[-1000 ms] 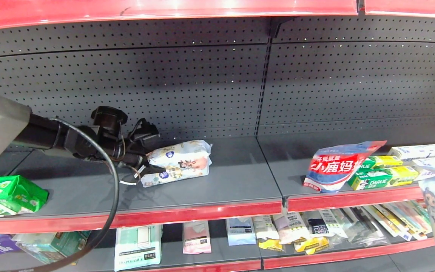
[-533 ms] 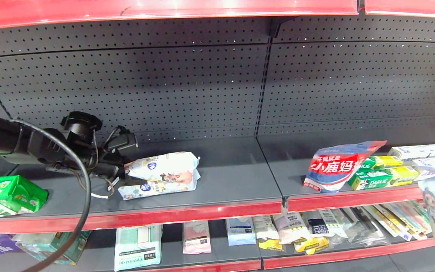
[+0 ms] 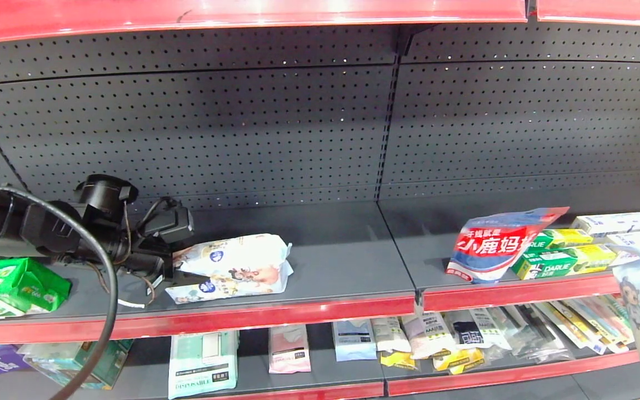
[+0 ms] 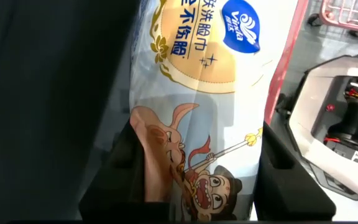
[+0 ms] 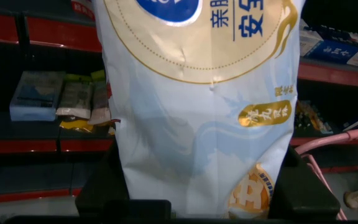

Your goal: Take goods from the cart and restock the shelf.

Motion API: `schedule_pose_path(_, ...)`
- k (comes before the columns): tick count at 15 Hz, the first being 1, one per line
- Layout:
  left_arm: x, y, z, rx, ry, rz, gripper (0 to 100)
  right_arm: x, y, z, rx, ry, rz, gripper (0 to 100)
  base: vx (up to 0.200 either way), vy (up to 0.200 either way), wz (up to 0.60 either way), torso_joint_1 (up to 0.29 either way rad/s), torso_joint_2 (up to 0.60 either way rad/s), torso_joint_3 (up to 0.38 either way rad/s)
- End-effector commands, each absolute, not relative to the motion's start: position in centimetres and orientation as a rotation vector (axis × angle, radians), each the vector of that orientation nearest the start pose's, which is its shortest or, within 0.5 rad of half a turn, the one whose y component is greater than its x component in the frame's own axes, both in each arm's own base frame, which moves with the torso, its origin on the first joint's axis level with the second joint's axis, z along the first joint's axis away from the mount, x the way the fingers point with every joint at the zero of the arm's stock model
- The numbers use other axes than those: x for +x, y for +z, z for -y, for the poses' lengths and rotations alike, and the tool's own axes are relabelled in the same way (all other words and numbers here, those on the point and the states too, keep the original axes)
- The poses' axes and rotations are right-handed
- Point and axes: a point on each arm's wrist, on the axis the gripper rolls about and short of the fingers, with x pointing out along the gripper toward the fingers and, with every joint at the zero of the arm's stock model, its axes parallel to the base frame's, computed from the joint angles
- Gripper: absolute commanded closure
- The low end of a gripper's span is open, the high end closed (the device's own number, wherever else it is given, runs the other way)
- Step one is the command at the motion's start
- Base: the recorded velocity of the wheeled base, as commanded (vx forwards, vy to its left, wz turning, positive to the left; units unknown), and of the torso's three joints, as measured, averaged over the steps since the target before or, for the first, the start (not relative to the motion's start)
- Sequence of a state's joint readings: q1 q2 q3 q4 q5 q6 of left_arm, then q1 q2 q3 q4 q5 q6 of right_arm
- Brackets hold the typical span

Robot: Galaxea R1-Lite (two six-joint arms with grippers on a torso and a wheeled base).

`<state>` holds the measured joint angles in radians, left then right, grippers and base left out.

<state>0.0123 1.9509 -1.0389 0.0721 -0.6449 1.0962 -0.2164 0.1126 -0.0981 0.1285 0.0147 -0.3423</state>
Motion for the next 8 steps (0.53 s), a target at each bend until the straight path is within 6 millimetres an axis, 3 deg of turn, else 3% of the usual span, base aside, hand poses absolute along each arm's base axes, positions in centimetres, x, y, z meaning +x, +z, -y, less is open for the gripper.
schedule_pose_path(1, 32.97, 10.66, 1.05, 0.661, -1.008, -0.510, 100, -2.02, 9.20, -0.48, -0.325, -0.175, -0.177, 100, 0.000, 0.000, 0.00, 0.000, 0.00, 0.000)
schedule_pose_path(8, 32.35, 10.58, 1.14, 0.671, -1.035, -0.497, 100, -2.02, 9.20, -0.48, -0.325, -0.175, -0.177, 100, 0.000, 0.000, 0.00, 0.000, 0.00, 0.000)
